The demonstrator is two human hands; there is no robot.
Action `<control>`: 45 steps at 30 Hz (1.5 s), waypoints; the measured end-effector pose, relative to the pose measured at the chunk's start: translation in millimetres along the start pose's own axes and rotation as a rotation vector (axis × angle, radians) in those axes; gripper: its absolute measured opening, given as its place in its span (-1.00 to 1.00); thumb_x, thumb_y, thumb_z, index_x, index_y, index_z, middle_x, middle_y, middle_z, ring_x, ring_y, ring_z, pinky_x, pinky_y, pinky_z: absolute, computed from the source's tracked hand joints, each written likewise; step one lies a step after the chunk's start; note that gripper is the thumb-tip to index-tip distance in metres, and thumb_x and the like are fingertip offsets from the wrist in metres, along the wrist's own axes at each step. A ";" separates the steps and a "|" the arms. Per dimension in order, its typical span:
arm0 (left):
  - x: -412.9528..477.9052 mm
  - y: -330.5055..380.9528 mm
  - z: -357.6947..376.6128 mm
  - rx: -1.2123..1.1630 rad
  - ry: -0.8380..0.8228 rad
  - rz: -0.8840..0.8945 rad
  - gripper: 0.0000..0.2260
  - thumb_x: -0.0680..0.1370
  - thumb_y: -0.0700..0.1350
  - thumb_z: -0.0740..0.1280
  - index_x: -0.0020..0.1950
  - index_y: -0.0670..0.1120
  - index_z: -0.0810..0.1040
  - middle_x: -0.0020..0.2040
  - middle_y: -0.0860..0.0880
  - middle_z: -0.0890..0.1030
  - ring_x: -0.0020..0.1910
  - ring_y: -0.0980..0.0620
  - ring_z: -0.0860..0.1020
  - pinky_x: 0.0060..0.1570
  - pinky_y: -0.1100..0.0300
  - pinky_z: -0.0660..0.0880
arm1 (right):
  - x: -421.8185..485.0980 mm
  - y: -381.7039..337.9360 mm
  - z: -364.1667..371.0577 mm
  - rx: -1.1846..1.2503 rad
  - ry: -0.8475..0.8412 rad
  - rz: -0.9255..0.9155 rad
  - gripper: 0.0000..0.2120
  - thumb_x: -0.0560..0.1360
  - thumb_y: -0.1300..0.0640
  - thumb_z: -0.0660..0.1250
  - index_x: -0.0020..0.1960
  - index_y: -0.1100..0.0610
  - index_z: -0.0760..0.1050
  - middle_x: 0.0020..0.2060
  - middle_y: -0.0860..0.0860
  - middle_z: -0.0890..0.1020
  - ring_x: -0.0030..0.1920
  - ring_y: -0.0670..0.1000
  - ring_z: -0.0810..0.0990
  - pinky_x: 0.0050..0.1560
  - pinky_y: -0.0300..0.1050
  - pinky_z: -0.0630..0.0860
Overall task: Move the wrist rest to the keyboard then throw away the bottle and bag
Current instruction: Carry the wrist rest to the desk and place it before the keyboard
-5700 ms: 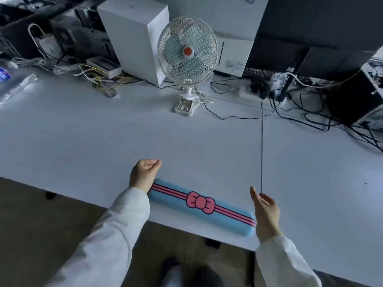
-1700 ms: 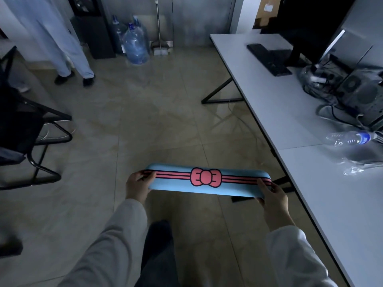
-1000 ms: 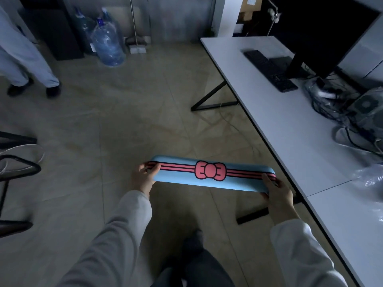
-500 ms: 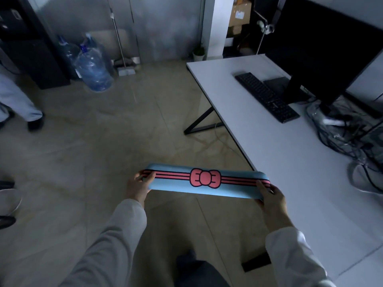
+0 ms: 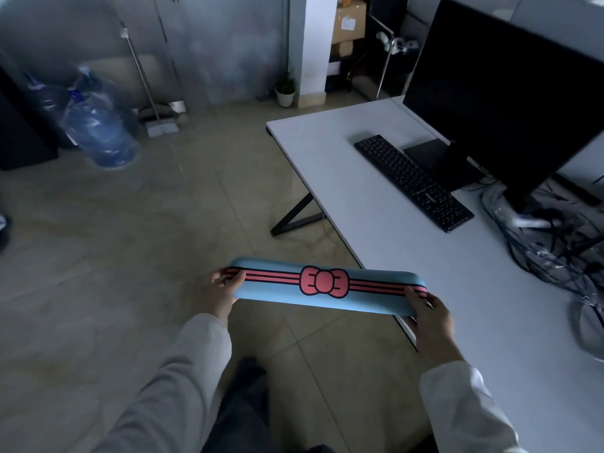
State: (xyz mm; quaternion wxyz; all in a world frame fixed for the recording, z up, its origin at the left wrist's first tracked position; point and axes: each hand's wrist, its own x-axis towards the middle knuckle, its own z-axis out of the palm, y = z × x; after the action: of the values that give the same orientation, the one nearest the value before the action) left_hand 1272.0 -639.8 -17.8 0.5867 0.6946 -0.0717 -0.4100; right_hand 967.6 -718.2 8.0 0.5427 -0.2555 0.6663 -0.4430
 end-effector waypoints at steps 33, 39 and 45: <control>269.3 132.6 252.6 0.424 -0.475 0.074 -0.76 0.39 -0.20 0.44 0.00 -0.24 0.54 -0.12 -0.17 0.55 -0.10 -0.09 0.51 -0.22 0.12 0.44 | 156.9 -53.5 119.8 0.333 0.462 0.087 -0.71 0.44 0.20 0.36 0.13 0.26 0.45 -0.17 0.05 0.50 0.00 0.03 0.49 0.16 0.02 0.47; 279.1 136.9 311.7 0.494 -0.551 0.095 -0.82 0.37 -0.20 0.45 -0.12 -0.08 0.49 -0.17 -0.05 0.58 -0.09 -0.06 0.52 0.02 0.02 0.46 | 178.7 -67.3 113.0 0.397 0.559 0.099 -0.62 0.45 0.21 0.36 0.22 0.34 0.42 0.02 0.16 0.49 0.04 0.06 0.48 0.10 -0.03 0.46; 298.0 138.1 363.9 0.595 -0.686 0.101 -0.80 0.40 -0.25 0.42 -0.02 -0.17 0.50 -0.12 -0.14 0.58 -0.05 -0.06 0.51 0.11 -0.07 0.47 | 188.4 -68.8 119.3 0.434 0.688 0.148 -0.61 0.44 0.21 0.36 0.22 0.34 0.43 0.02 0.17 0.50 0.03 0.07 0.49 0.10 -0.03 0.46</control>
State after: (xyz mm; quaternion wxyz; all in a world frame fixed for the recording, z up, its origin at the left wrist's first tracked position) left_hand 1281.5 -1129.7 -32.7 0.3233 0.6528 -0.4102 -0.5487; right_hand 1018.4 -943.1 -28.1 0.3601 0.0762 0.7164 -0.5927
